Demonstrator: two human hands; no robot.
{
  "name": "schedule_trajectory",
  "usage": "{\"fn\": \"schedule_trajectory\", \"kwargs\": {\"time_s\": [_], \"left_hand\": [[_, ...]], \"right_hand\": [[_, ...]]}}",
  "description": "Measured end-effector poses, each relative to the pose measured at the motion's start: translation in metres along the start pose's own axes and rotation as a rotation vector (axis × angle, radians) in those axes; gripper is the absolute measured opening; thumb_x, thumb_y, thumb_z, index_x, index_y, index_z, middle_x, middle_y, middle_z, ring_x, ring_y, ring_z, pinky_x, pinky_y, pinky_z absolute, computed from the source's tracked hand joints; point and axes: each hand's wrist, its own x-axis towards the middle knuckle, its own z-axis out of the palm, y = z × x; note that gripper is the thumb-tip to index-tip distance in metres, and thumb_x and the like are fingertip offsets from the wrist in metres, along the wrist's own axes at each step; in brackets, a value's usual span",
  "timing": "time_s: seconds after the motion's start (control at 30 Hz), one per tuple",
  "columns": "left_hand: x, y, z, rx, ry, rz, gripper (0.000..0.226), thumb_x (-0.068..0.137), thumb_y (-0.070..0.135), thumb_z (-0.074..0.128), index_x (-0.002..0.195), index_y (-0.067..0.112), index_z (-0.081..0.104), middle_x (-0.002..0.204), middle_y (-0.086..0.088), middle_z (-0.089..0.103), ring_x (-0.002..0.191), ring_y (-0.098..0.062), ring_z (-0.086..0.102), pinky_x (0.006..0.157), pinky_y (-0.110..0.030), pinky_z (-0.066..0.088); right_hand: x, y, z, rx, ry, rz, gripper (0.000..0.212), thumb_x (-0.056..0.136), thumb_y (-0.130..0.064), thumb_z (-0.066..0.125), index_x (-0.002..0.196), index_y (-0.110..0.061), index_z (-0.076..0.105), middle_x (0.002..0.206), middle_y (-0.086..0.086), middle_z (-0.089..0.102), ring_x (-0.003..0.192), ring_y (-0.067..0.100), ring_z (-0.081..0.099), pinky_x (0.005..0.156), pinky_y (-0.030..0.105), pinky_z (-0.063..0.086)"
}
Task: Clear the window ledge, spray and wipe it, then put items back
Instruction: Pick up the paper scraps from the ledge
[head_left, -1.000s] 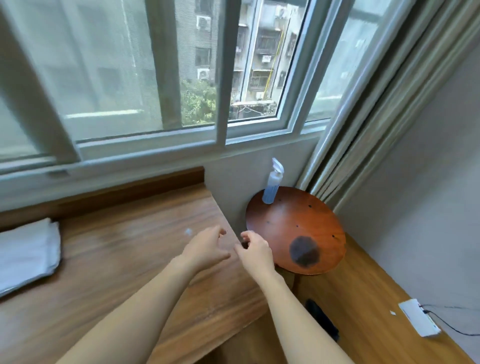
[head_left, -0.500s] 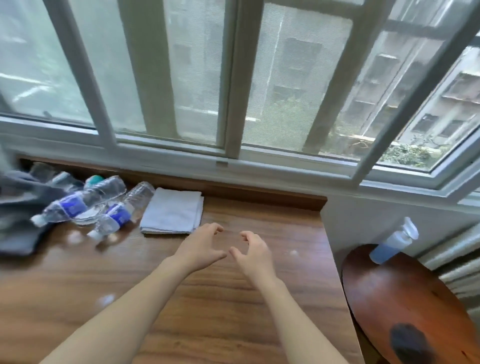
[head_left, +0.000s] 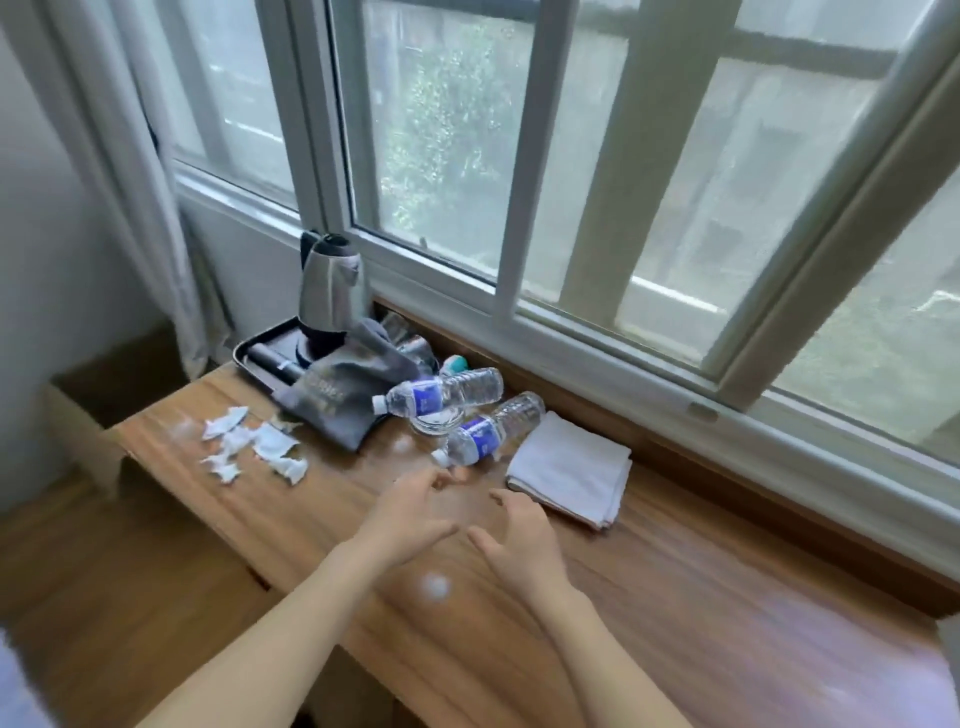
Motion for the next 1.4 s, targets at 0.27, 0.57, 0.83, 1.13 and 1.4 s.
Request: {"fn": "schedule_trajectory", "kwargs": {"time_s": [0.27,0.57,0.83,1.13,1.4], "left_hand": [[0.023,-0.136,-0.117,-0.040,0.111,-0.108,0.060,0.073,0.031,0.081,0.127,0.022,0.056,0.122,0.008,0.055,0.116,-0.011,0.052,0.101,-0.027,0.042],[0.045,-0.269,-0.205,0.060,0.101,-0.283,0.075,0.077,0.037,0.074,0.143,0.025,0.040,0.139,0.004,0.039,0.124,-0.021,0.044,0.097,-0.034,0.043],[0.072,-0.314,-0.213,0.150,-0.130,-0.224,0.093,0.073,0.031,0.079,0.151,0.021,0.030,0.147,0.003,0.035,0.133,-0.021,0.038,0.110,-0.033,0.036],[0.086,-0.310,-0.190,0.125,-0.193,-0.017,0.056,0.083,0.025,0.067,0.136,0.021,0.051,0.131,0.006,0.051,0.122,-0.019,0.045,0.105,-0.030,0.037],[0.105,-0.309,-0.214,0.118,-0.168,0.027,0.073,0.075,0.012,0.055,0.145,0.025,0.040,0.150,0.012,0.035,0.137,-0.017,0.036,0.115,-0.034,0.030]], "right_hand": [[0.069,-0.125,0.114,-0.026,-0.079,-0.118,0.066,0.091,-0.042,0.066,0.146,-0.013,0.043,0.142,0.002,0.048,0.134,0.020,0.040,0.112,0.024,0.026],[0.124,-0.213,0.209,0.008,-0.123,-0.034,0.071,0.091,-0.038,0.066,0.152,-0.017,0.034,0.147,-0.004,0.037,0.137,0.014,0.033,0.112,0.019,0.024],[0.147,-0.230,0.236,0.025,-0.132,0.145,0.070,0.090,-0.022,0.061,0.154,-0.016,0.032,0.149,-0.001,0.034,0.137,0.016,0.032,0.113,0.022,0.026],[0.169,-0.251,0.245,0.081,-0.088,0.016,0.051,0.084,-0.014,0.056,0.135,-0.011,0.054,0.133,0.002,0.051,0.123,0.021,0.049,0.100,0.024,0.039],[0.180,-0.239,0.241,-0.077,-0.171,-0.051,0.095,0.079,-0.053,0.073,0.156,-0.022,0.026,0.161,-0.001,0.020,0.148,0.017,0.016,0.116,0.029,0.026]]}}
